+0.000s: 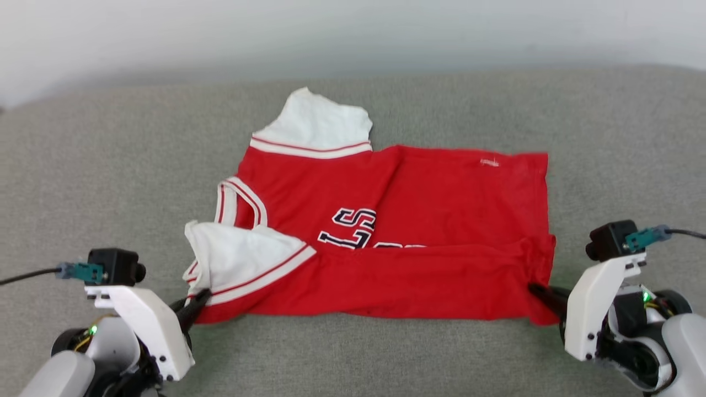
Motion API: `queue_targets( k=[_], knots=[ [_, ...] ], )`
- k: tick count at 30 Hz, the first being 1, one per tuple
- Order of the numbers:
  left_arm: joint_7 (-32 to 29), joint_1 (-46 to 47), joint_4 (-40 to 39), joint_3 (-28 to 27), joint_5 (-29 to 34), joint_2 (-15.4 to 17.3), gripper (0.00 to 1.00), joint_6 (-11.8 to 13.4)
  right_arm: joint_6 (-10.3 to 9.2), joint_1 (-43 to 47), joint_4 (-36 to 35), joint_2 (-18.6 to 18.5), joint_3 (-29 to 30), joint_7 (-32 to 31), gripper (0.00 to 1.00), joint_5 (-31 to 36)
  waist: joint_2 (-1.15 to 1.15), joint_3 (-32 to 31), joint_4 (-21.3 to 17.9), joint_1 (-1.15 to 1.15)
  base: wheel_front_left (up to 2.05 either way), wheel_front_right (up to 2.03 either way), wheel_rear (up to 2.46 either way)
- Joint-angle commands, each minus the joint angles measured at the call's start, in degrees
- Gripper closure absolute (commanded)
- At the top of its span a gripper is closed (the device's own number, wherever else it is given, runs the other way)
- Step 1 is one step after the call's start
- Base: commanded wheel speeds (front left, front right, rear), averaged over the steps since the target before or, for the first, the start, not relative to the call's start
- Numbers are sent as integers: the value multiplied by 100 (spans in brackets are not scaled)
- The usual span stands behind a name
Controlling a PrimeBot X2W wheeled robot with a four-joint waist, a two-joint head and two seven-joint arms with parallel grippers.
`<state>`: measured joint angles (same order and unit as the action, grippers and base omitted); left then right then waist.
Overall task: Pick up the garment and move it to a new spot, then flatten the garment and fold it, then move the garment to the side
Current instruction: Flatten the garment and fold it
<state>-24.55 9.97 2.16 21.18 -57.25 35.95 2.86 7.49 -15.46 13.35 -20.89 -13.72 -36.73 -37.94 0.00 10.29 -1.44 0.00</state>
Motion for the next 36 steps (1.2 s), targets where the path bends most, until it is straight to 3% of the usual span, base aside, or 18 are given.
queue_targets(
  k=[1, 8, 18, 19, 21, 22, 23, 24, 31, 36],
  knots=[
    [-5, -145, 5, -8, -39, 35, 100, 36, 0, 166, -31, -50, -63, 46, 100, -63, 0, -376, -9, 0, 0, 0, 0],
    [43, -748, -217, -27, -102, 126, 100, 197, 0, 543, -115, -149, -182, 62, 100, -180, 0, -904, -27, 0, 0, 0, 0],
    [61, -1666, -479, -53, -348, 125, 100, 516, 0, 1351, 69, -58, 228, 80, 100, -174, 0, -1142, -13, 0, 0, 0, 0],
    [108, -1654, -443, -60, -314, 97, 100, 538, 0, 1397, 101, -24, 246, 114, 79, -163, 0, -1137, -10, 0, 0, 0, 0],
    [225, -1582, -336, -41, -251, 1, 100, 552, 0, 1462, 144, 33, 279, 270, 0, -114, 0, -1124, -2, 0, 0, 0, 0],
    [262, -1534, -285, -12, -223, -38, 67, 528, 0, 1487, 151, 56, 285, 376, 0, -90, 0, -1116, 0, 0, 0, 0, 0],
    [305, -1482, -236, -6, -194, -79, 11, 507, 0, 1501, 134, 73, 288, 513, 0, -32, 0, -1110, -2, 0, 0, 0, 0],
    [377, -1418, -191, -12, -154, -117, 0, 494, 0, 1504, 89, 81, 301, 707, 0, 50, 0, -1104, -9, 0, 0, 0, 0],
    [1155, -1025, -32, -154, 297, -341, 0, 637, 0, 1473, -224, 293, 577, 2284, 0, 851, 0, -1085, -167, 0, 0, 0, 0],
    [1769, -606, -5, -254, 756, -443, 0, 834, 0, 1397, -540, 548, 933, 2947, 0, 1498, 0, -914, -360, 0, 0, 0, 0]
  ],
)
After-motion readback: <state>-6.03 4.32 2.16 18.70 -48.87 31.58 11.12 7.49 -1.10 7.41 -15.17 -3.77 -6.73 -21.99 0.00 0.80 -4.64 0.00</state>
